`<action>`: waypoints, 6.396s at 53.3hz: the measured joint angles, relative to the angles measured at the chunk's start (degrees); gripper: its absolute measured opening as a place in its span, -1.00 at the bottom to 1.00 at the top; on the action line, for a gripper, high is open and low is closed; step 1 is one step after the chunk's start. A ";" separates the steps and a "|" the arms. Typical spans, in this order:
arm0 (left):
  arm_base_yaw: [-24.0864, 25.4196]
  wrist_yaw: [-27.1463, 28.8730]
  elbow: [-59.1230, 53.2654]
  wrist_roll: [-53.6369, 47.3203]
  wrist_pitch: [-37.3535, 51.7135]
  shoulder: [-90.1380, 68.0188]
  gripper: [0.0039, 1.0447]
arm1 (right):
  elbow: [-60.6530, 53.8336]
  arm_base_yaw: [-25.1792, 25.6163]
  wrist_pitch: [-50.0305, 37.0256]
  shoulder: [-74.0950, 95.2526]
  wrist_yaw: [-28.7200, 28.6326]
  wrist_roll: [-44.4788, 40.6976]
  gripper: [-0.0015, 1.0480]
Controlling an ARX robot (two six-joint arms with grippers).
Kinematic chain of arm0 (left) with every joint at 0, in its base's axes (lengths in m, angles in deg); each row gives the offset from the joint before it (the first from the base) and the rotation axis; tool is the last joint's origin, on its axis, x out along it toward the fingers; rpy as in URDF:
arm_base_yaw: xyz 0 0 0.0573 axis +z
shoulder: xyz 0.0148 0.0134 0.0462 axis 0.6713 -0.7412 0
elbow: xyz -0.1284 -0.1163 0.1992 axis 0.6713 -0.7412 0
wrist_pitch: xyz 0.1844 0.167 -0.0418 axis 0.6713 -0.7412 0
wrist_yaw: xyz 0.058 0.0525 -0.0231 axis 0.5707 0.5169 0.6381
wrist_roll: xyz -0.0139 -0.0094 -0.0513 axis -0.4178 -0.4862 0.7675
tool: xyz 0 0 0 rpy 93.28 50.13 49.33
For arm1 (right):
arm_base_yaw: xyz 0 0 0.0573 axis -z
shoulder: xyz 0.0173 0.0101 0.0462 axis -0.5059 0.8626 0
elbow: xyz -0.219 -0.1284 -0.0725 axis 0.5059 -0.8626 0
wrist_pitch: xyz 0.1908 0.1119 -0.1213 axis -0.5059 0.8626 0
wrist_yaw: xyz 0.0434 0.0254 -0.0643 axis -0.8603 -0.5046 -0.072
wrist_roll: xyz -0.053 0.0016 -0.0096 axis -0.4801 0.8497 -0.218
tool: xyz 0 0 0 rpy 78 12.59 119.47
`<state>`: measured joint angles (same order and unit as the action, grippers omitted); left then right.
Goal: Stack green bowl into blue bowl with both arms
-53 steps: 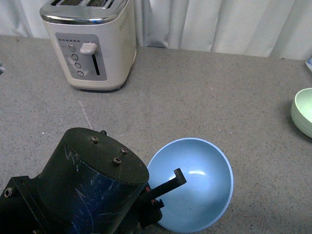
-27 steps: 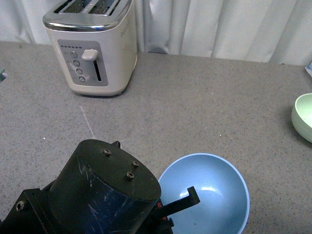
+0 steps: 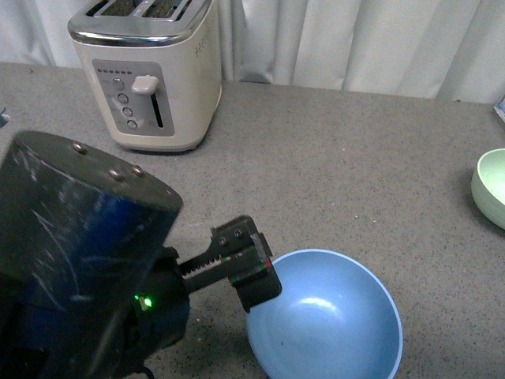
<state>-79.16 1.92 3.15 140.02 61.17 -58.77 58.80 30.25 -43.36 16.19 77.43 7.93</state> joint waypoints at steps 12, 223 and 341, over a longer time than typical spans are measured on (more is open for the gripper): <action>7.08 18.29 -13.90 -25.75 37.70 -0.46 0.07 | 0.00 0.00 0.00 0.00 0.04 0.00 0.83; 36.89 -6.49 -27.76 -51.98 -34.12 107.67 0.88 | 30.25 1.86 -12.55 97.98 36.39 59.98 0.83; 36.89 -6.49 -27.76 -51.98 -34.12 107.67 0.88 | 31.28 5.20 -13.49 104.91 25.66 61.81 -0.97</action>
<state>-42.27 -4.57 -24.61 88.04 27.05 48.90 90.08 35.45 -56.85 121.11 103.09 69.74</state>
